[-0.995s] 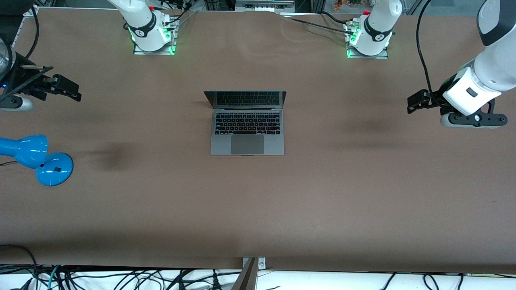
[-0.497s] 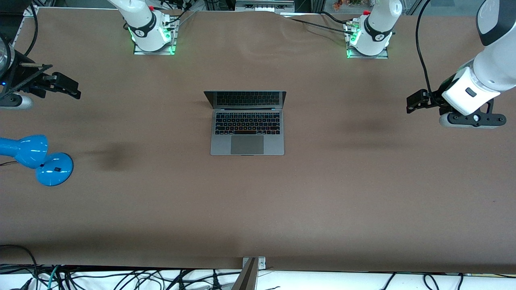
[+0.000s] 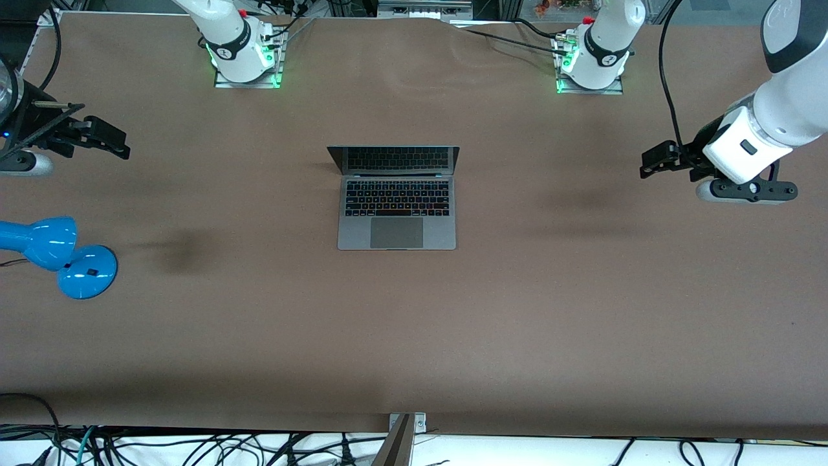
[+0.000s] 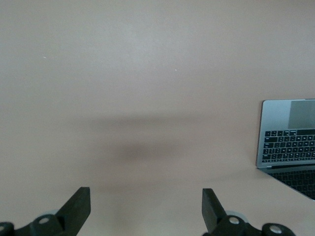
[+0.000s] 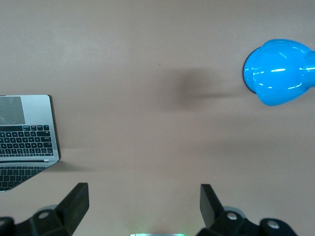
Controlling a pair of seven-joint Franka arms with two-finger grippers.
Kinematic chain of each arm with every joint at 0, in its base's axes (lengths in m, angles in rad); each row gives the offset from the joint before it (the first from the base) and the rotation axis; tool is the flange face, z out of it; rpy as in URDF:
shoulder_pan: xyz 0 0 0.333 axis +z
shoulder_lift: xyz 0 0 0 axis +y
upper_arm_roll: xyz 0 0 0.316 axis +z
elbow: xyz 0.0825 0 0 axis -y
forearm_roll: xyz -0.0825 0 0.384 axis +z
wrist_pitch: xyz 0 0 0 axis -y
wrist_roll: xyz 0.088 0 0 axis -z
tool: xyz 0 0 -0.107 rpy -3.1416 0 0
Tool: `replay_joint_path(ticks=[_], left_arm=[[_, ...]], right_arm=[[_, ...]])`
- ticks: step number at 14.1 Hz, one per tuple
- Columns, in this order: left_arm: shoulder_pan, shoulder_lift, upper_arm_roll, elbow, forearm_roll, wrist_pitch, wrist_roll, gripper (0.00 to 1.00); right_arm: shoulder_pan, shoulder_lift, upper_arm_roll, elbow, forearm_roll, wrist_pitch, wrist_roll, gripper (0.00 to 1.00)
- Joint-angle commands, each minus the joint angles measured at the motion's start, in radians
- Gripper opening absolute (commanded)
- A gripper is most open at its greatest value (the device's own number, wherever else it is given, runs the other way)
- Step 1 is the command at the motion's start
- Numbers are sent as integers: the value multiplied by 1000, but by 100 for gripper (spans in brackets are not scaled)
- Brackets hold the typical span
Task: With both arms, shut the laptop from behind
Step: 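Move both grippers toward the laptop lid's back edge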
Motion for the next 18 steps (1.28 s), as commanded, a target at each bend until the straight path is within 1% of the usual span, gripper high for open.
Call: replay_joint_path(ticks=[1, 5, 9, 12, 15, 16, 18], left_arm=[[6, -65, -38, -58, -19, -3, -37, 100], [6, -70, -107, -70, -19, -12, -150, 100], [6, -70, -215, -70, -19, -14, -308, 100], [3, -65, -312, -70, -21, -11, -433, 100], [-3, -50, -396, -70, -62, 5, -560, 100], [-5, -30, -427, -69, -82, 20, -612, 100], [-7, 19, -464, -66, -133, 37, -704, 100]], right_arm=[[6, -5, -3, 11, -6, -10, 17, 100], [3, -5, -5, 11, -6, -13, 18, 100], [6, -5, -3, 11, -2, -13, 20, 100], [6, -5, -3, 11, -2, -16, 20, 100], [6, -5, -3, 11, -2, -14, 20, 100], [6, -5, -3, 11, -3, -16, 18, 100], [6, -4, -3, 10, -2, -19, 18, 100]])
